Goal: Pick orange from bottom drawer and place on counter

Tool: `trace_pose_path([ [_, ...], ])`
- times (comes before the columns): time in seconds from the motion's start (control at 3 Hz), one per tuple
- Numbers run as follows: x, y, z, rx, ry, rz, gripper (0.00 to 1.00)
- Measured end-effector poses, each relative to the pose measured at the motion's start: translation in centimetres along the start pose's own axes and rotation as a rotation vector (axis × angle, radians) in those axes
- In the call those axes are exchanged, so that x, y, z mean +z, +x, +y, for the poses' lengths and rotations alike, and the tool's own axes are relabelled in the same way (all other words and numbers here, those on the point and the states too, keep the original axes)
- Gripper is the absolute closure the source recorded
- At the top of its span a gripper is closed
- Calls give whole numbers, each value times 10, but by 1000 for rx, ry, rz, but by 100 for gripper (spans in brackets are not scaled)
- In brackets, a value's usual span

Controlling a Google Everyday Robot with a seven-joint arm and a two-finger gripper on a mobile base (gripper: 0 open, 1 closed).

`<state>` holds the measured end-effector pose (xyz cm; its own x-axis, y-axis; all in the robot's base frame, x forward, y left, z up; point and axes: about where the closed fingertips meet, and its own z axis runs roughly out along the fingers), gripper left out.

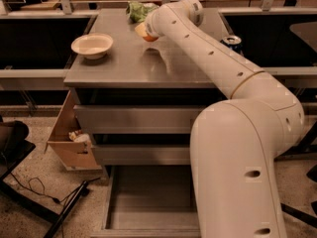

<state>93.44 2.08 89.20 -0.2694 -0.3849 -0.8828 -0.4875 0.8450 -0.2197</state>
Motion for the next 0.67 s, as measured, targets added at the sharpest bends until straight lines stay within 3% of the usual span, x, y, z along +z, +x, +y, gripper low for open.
trace_pose_path([
  [0.67,0,0,0,0,0,0,50],
])
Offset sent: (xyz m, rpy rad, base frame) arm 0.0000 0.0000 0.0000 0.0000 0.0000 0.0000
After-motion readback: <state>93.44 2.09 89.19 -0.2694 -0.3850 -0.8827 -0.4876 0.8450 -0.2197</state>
